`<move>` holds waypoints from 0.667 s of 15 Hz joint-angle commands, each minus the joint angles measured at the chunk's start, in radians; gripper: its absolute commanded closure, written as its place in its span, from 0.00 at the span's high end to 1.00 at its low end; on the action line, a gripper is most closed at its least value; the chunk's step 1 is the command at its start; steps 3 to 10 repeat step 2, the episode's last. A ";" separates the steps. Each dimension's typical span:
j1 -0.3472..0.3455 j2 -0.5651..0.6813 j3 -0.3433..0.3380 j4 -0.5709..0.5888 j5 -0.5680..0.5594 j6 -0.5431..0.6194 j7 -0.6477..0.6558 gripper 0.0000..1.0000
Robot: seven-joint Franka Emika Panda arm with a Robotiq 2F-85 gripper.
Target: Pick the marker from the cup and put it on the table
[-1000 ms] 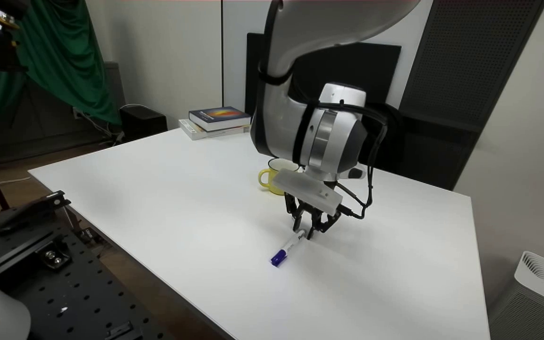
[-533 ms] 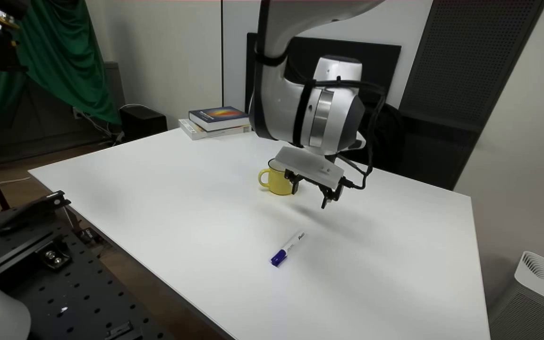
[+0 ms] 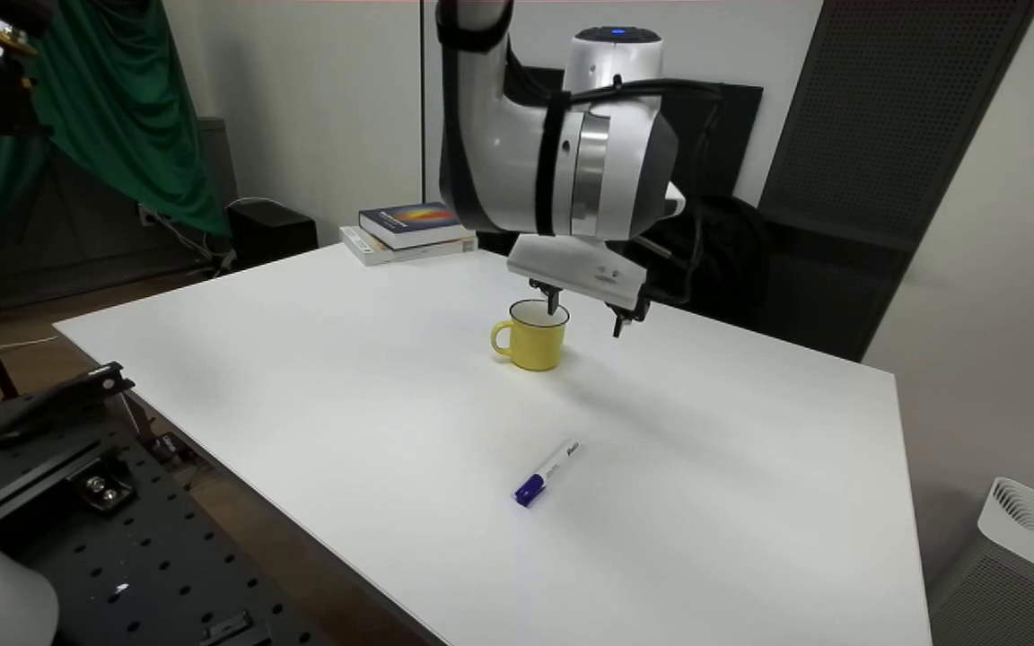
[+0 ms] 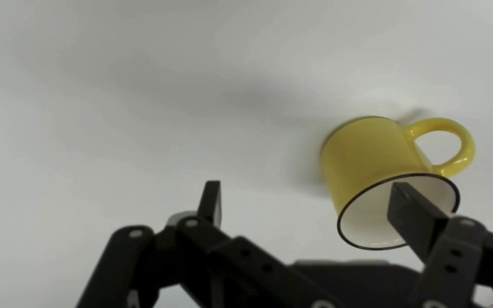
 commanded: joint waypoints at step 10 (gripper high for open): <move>-0.001 0.009 0.000 -0.007 0.000 0.000 0.001 1.00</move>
